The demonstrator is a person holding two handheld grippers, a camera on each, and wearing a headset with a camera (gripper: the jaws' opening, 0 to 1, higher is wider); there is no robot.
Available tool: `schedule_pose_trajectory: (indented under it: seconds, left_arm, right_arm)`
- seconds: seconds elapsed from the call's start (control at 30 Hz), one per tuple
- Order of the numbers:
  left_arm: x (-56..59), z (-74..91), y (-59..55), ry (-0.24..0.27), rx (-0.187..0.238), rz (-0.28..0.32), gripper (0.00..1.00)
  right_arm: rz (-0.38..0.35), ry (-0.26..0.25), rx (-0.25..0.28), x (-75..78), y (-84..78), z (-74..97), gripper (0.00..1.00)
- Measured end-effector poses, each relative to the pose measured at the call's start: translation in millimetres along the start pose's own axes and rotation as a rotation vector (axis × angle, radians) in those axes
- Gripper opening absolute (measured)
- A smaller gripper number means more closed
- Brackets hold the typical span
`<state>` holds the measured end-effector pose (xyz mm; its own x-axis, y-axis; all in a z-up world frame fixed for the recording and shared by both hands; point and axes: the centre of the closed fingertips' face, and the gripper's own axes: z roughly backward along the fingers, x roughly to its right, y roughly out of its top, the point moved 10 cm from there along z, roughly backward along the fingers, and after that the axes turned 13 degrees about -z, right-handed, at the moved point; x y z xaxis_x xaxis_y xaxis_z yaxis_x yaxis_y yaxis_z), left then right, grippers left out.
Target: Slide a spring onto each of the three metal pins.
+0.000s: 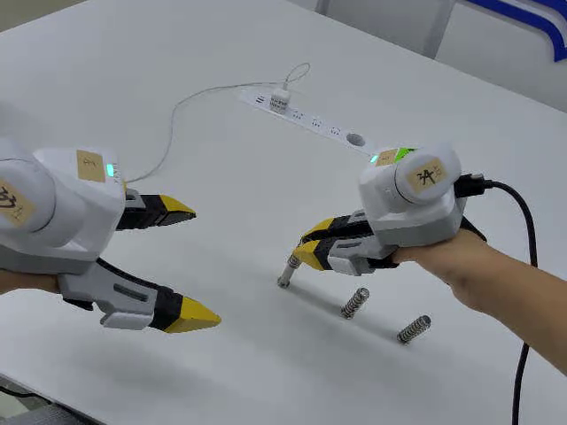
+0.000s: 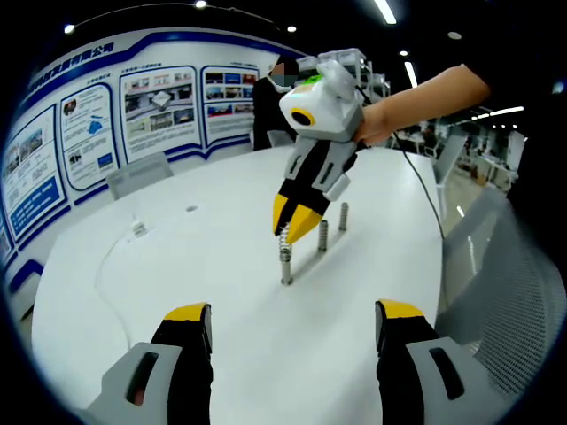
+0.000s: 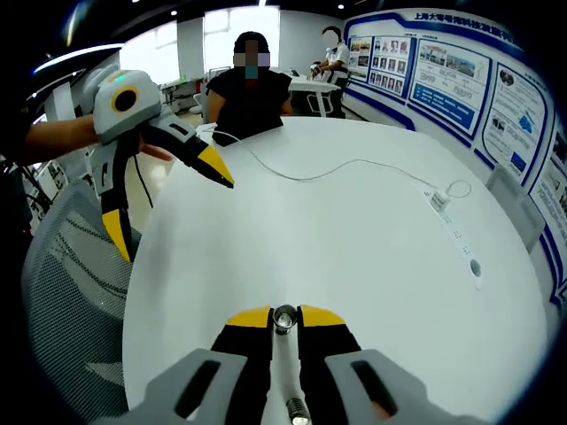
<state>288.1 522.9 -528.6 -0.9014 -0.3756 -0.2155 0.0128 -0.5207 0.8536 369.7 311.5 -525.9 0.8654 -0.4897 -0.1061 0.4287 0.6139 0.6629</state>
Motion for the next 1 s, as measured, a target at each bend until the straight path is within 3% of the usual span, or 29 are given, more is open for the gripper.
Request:
schedule_pose_trajectory:
  seconds: [1.0]
  left_arm:
    - [4.1, -2.3, -8.6, -0.014, -0.010, 0.029, 0.77]
  right_arm:
    - [-0.008, 0.002, -0.073, 3.7, -13.3, -27.4, 0.11]
